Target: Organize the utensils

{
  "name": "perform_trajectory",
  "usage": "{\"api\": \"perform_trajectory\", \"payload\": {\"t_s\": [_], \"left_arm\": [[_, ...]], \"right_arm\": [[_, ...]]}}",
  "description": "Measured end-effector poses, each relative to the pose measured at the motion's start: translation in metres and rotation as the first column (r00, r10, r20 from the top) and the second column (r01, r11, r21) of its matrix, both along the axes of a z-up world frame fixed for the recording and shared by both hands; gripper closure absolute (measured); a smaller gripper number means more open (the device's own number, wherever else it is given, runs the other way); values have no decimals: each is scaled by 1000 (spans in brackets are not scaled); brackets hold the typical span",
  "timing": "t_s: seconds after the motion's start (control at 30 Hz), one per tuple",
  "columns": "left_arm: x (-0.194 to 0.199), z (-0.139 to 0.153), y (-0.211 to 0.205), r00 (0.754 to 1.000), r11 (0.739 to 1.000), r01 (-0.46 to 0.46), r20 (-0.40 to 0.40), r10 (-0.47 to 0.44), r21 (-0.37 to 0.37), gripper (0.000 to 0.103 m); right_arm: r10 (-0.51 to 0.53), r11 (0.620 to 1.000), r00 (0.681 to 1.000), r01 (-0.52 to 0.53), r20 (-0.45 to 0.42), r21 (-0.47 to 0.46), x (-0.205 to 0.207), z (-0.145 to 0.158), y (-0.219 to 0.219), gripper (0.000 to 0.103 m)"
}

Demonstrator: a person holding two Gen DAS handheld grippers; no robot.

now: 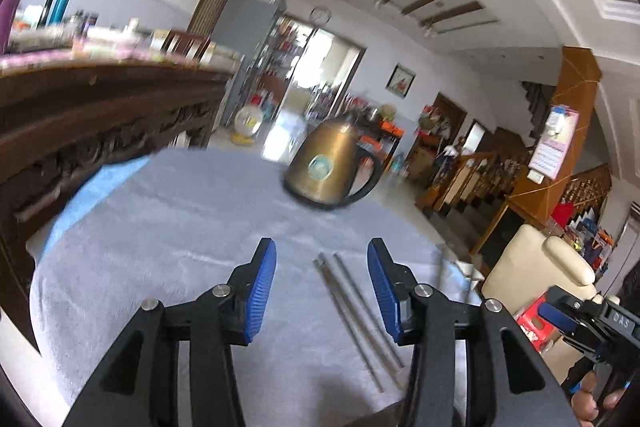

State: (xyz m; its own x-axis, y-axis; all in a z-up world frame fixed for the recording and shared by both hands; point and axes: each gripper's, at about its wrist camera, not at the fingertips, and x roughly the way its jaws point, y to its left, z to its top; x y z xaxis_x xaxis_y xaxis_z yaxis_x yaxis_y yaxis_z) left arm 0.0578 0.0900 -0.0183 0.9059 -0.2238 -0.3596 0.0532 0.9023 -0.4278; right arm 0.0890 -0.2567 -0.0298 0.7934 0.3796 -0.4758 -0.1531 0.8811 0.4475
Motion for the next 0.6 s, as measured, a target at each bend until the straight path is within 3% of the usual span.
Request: {"api": "perform_trajectory", "payload": {"t_s": [0.13,0.27,0.47,0.6], "left_arm": [[31,-28,10,990,1000,21,-139,-22,-6,54],[65,-56,5,961,997,66,-272,-55,31,54],[112,-80,-18,915,981,176,-380,-134,77,54],[133,-88,-41,886,962,263,-412,-213,68,50]], "right_arm": [[0,1000,998,0,-58,0,14,-18,-3,54],[4,1000,991,-3,-134,8,28,-44,-7,54],[50,999,967,-51,-249,2,49,-81,-4,54],[160,986,918,-132,-364,102,68,-120,0,55]]}}
